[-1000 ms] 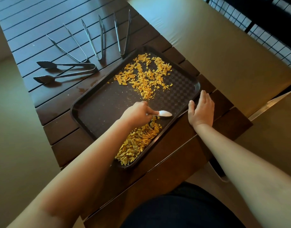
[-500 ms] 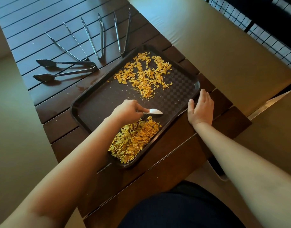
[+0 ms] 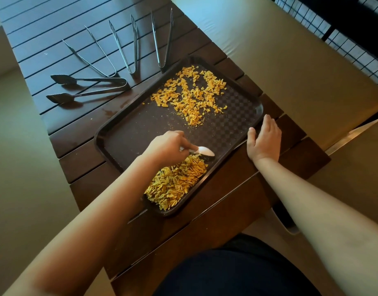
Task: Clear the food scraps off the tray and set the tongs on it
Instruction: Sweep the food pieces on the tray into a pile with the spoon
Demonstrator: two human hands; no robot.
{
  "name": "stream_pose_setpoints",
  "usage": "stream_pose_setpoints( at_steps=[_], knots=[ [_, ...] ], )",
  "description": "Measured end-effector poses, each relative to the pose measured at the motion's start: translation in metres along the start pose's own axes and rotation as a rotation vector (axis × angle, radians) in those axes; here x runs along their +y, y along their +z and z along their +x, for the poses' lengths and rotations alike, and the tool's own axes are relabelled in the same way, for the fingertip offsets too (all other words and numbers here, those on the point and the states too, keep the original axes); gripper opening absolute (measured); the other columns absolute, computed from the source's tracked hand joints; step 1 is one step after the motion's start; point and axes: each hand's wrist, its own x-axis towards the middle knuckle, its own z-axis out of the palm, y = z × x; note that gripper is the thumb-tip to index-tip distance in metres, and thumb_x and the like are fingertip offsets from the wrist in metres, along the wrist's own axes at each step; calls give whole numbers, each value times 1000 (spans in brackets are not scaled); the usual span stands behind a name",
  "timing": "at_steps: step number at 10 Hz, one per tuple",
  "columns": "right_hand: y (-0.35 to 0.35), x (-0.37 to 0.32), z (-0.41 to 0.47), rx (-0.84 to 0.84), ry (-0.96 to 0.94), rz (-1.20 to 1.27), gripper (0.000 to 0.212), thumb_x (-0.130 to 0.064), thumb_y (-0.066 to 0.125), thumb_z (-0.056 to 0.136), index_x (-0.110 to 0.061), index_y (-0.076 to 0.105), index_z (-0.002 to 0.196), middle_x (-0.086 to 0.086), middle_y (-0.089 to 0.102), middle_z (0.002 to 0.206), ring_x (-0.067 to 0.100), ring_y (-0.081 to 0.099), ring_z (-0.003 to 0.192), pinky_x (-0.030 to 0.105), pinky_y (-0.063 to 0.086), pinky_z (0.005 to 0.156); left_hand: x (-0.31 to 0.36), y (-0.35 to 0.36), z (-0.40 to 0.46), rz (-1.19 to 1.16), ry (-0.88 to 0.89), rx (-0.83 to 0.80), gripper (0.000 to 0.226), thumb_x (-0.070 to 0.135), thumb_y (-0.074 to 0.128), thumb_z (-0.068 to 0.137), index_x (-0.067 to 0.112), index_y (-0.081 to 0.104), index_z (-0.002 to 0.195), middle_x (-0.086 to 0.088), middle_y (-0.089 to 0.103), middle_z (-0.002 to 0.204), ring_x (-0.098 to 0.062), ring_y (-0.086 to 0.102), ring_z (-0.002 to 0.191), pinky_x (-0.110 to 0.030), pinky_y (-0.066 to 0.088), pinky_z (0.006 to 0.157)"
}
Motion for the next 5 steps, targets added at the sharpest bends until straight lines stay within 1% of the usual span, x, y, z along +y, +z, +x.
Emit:
stream_pose_setpoints(
  at_steps=[1, 2, 3, 4, 5],
  knots=[
    [0, 0, 0, 0, -3, -1, 68, -43, 29, 92, -2, 26, 146, 17, 30, 151, 29, 24, 141, 41, 20, 116, 1, 7, 2, 19, -6, 10, 32, 21, 51, 89, 39, 65, 111, 4, 57, 99, -13, 55, 88, -32, 50, 70],
    [0, -1, 0, 0, 0, -4, 70, -44, 27, 90, -1, 25, 146, 17, 30, 151, 28, 24, 141, 39, 19, 116, -8, 7, -5, 15, -19, -26, 29, 24, 53, 89, 40, 66, 109, 5, 58, 101, -13, 55, 91, -35, 51, 75],
    [1, 0, -1, 3, 2, -3, 71, -45, 26, 90, -2, 25, 146, 17, 30, 151, 28, 24, 141, 40, 20, 116, -16, -1, -12, -23, -51, -84, 25, 24, 56, 89, 37, 67, 107, 6, 57, 100, -11, 54, 90, -30, 50, 74],
    [1, -1, 0, 6, 3, -3, 70, -45, 27, 90, -2, 26, 146, 17, 30, 151, 29, 24, 141, 40, 20, 116, -19, -13, -6, -296, -157, 64, 27, 16, 55, 91, 29, 64, 113, 10, 52, 89, -6, 50, 69, -15, 42, 55],
    [1, 0, 0, 6, 1, -4, 70, -45, 27, 90, -2, 25, 146, 17, 30, 151, 28, 24, 141, 40, 20, 116, -25, -21, 13, -499, -309, 306, 29, 11, 51, 93, 21, 64, 117, 7, 60, 89, -5, 44, 54, -10, 37, 41]
  ],
)
